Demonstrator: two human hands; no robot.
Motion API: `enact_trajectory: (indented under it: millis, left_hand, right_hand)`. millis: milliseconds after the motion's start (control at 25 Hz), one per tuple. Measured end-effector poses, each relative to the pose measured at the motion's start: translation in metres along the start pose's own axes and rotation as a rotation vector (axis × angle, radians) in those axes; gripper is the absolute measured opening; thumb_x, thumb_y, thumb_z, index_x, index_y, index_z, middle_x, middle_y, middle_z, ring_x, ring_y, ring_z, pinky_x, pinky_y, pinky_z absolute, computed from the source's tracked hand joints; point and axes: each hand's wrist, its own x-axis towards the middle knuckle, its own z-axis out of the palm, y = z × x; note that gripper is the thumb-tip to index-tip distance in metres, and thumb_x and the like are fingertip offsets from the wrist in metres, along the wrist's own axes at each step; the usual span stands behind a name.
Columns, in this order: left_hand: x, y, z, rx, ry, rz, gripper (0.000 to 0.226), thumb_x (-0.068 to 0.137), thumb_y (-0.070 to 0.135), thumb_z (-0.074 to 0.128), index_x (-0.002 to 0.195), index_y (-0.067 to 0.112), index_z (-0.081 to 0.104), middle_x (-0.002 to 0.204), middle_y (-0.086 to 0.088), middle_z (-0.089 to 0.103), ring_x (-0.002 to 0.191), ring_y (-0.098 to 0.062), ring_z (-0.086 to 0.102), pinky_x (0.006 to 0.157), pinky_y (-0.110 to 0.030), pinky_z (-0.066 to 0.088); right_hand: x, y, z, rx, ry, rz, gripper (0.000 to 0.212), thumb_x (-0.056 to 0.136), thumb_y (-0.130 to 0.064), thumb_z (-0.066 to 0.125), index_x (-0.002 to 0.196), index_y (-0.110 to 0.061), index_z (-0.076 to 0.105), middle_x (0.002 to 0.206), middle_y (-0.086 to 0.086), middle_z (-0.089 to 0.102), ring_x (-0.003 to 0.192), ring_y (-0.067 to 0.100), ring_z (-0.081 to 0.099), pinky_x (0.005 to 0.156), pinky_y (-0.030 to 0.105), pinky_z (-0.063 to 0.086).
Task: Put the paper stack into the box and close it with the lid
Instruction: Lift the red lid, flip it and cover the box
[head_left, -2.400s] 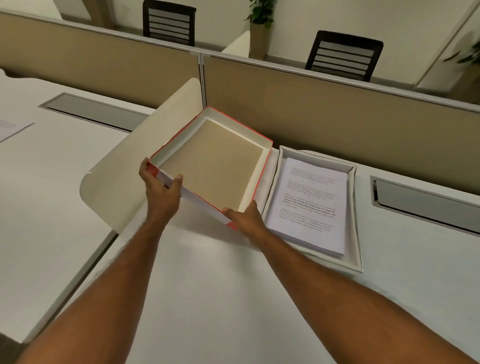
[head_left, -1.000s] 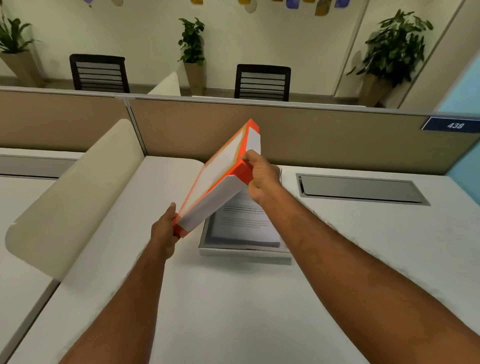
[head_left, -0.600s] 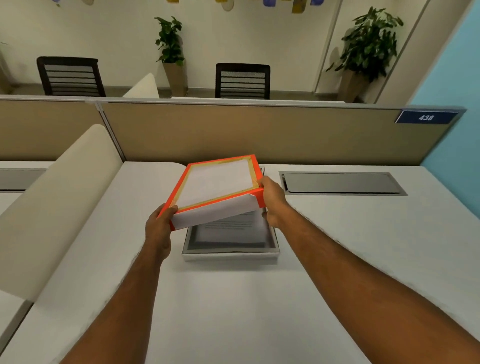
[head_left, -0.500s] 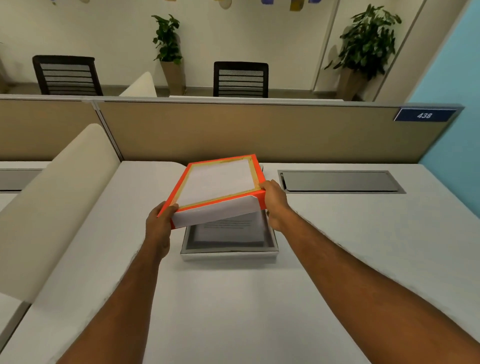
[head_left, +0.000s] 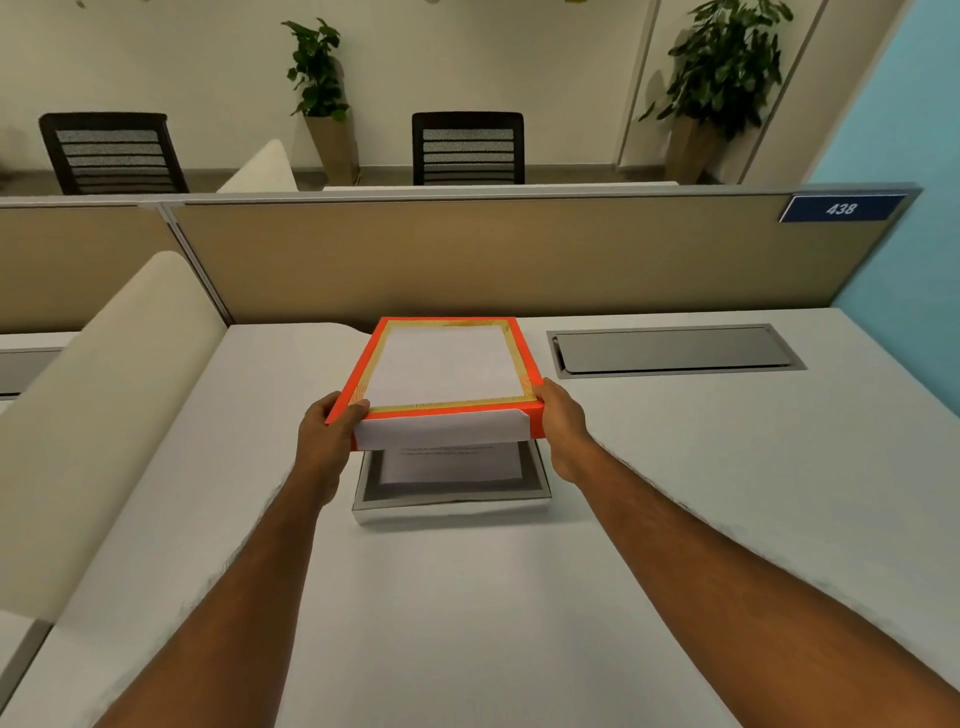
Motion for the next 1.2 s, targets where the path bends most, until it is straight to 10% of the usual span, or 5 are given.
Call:
enact_trajectory:
  millis: [640, 1200]
  left_hand:
    - [-0.047, -0.065, -0.002, 0.22, -0.092, 0.015, 0.056, 0.093, 0.023, 0.059, 0.143, 0.011, 0.037, 0.13, -0.006, 0.051, 0.111, -0.023, 0.053, 0.089, -0.037, 0.05]
    - [-0.047, -0.097, -0.002, 0.356, -0.131, 0.074, 0.064, 0.091, 0.025, 0.06, 0.146, 0.013, 0.031, 0.143, -0.01, 0.047, 0.127, -0.029, 0.05, 0.101, -0.045, 0.046]
  right_hand:
    - [-0.004, 0.084, -0.015, -0.191, -0.085, 0.01, 0.041, 0.1, -0.028, 0.045, 0.139, -0.02, 0.042, 0.121, 0.002, 0.057, 0.092, 0.014, 0.06, 0.059, 0.016, 0.048]
    - [0.008, 0.137, -0.034, -0.39, -0.177, -0.184, 0.061, 0.095, -0.024, 0.057, 0.149, -0.019, 0.031, 0.145, 0.002, 0.05, 0.129, 0.023, 0.053, 0.101, 0.037, 0.049]
